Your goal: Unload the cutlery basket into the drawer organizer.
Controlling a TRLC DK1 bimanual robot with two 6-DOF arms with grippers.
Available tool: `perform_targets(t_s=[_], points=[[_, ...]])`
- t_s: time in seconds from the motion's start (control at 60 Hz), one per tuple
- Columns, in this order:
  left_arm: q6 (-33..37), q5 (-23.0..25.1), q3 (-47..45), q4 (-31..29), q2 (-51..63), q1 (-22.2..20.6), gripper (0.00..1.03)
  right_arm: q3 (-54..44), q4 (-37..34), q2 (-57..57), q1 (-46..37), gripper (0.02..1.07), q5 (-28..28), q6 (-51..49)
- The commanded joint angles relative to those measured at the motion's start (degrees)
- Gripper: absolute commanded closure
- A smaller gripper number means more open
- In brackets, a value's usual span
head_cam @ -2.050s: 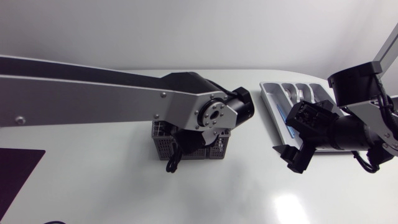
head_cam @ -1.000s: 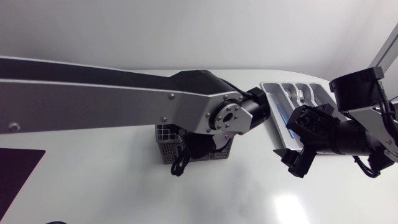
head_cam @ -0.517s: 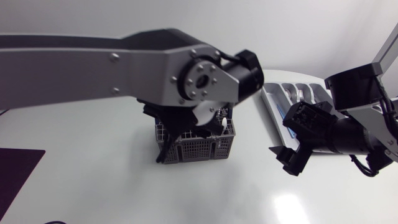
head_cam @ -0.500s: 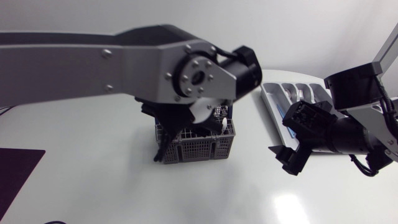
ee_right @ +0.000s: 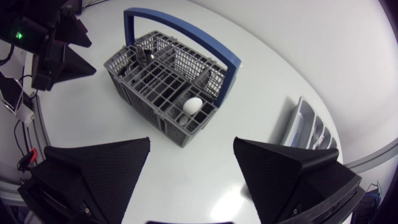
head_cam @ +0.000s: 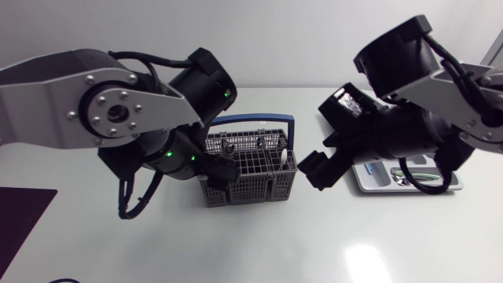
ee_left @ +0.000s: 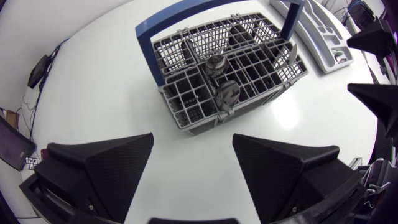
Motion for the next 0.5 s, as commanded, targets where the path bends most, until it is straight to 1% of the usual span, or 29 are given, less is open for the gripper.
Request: perform_targets(t_s=[0.0, 0.067, 0.15, 0.233, 0.383, 0.433, 0.483], points=[[4.5, 3.1, -3.7, 1.9, -3.6, 2.2, 0.14, 4.6, -2.2, 3.9, 2.4, 0.1, -0.6, 4.9], [6.6, 5.0, -5.7, 3.1, -4.9, 3.6, 0.14, 7.1, -3.0, 6.5, 3.0, 0.07, -2.5, 6.3], [9.1, 6.8, -8.2, 4.3, -6.0, 5.3, 0.14, 10.0, -3.6, 10.3, 3.2, 0.07, -5.1, 7.5], [10.8, 7.9, -10.4, 5.8, -7.1, 6.4, 0.14, 11.5, -3.5, 11.9, 4.0, 0.07, -5.7, 8.8], [14.5, 12.6, -13.0, 7.0, -8.7, 9.8, 0.14, 14.1, -3.2, 13.0, 4.1, 0.07, -8.6, 12.0], [15.3, 13.5, -13.5, 7.2, -8.6, 10.7, 0.14, 14.9, -3.8, 13.6, 4.1, 0.07, -10.0, 12.1], [16.1, 14.1, -14.0, 7.7, -8.7, 11.5, 0.14, 16.3, -6.2, 15.3, 3.7, 0.07, -11.5, 15.2]])
